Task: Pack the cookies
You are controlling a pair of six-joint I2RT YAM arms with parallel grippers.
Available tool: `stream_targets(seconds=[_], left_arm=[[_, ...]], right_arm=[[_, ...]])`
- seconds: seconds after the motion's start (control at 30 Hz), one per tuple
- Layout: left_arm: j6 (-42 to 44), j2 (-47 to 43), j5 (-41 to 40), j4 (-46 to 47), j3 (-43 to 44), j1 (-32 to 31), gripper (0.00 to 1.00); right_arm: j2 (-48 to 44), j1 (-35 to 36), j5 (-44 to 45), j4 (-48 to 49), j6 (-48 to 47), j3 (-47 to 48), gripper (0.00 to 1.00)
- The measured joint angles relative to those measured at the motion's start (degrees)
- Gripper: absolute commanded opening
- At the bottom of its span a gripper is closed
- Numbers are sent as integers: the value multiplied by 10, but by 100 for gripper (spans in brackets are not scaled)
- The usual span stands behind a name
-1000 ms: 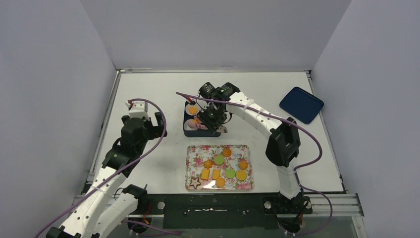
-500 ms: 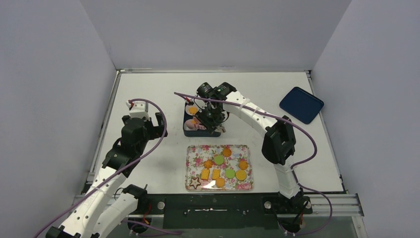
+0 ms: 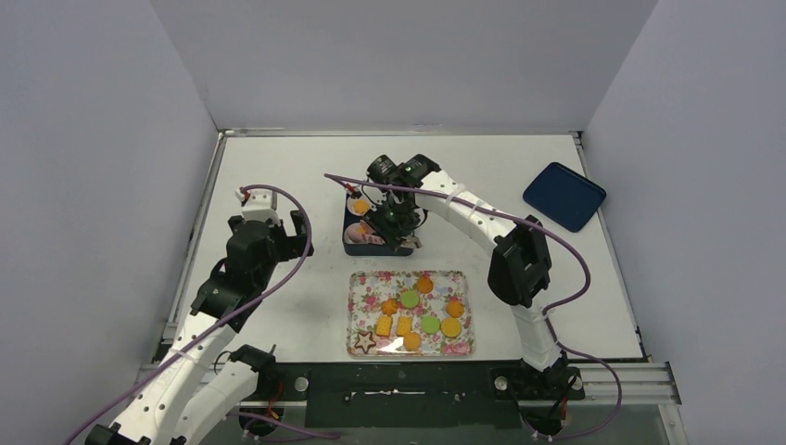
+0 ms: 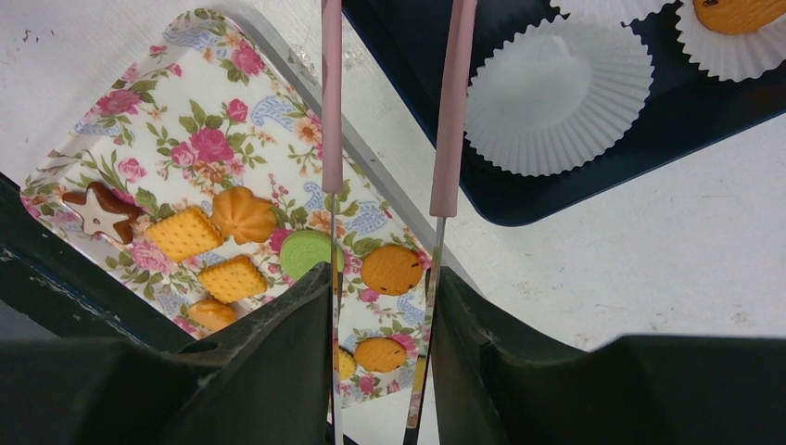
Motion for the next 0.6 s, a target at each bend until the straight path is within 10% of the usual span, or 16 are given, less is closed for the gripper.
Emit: stream_targets(seconds=[0.6], left_arm=[[0, 0, 0, 0, 0, 0, 97]], right_arm=[[7, 3, 1, 0, -5, 10, 43]])
